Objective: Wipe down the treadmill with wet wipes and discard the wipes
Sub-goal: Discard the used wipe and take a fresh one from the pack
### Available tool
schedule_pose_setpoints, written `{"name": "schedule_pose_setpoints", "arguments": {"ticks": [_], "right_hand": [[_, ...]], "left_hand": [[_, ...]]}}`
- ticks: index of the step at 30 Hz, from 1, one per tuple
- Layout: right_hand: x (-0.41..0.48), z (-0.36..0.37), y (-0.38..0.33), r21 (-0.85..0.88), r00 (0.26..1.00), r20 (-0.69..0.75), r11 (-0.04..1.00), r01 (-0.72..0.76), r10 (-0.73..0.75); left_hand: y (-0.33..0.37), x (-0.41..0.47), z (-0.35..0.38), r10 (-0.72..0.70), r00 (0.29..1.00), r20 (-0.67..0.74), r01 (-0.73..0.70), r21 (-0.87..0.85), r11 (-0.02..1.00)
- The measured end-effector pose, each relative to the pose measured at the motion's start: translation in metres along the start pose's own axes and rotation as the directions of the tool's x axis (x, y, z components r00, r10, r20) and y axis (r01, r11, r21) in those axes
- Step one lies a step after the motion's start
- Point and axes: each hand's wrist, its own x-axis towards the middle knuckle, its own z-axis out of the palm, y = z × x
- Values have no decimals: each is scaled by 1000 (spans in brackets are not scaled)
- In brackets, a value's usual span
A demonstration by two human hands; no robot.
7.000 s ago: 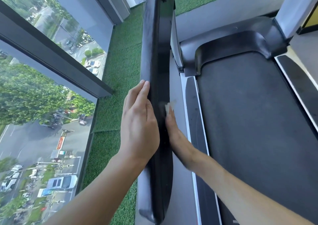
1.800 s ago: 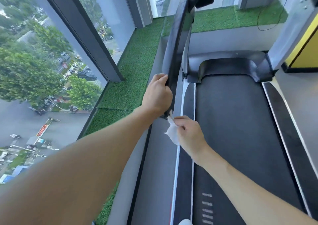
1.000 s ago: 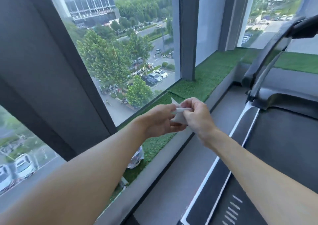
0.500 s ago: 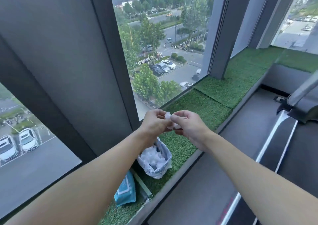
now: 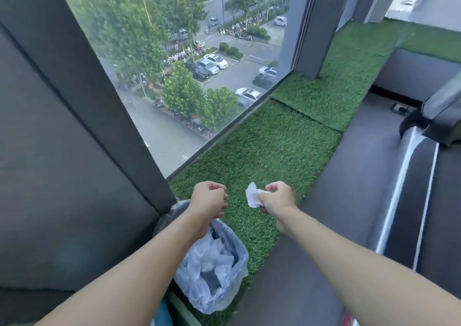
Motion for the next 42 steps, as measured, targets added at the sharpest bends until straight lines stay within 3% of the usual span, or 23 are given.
{"name": "schedule_pose_setpoints", "arguments": {"ticks": [5,8,15,24,29,36,39,42], "right_hand": [[88,20,48,-127,997,-21,989,-76,74],[120,30,56,-112,998,2,991,-67,67],[128,39,67,-166,989,59,978,-125,136],[45,98,47,-181,967,254,981,67,-19],[-43,153,51,-159,840,538,969,187,-74],[-121,209,118,-317,734,676,928,198,75],[-130,215,150,-417,754,636,895,155,165],[-129,220,176,-465,796,562,882,81,224]], "left_hand": [[-33,76,34,-47,999,6,46,56,997],[-43,105,47,-26,999,23,23,116,993],[-57,127,40,-45,999,18,41,168,985],[-82,89,-35,-28,996,-87,40,134,990],[-135,50,-97,-72,991,-108,87,135,987],[-239,1,-157,-209,961,-181,226,78,971],[-279,-13,-164,-228,928,-295,269,106,957],[-308,-24,-164,-267,932,-245,302,119,946]]}}
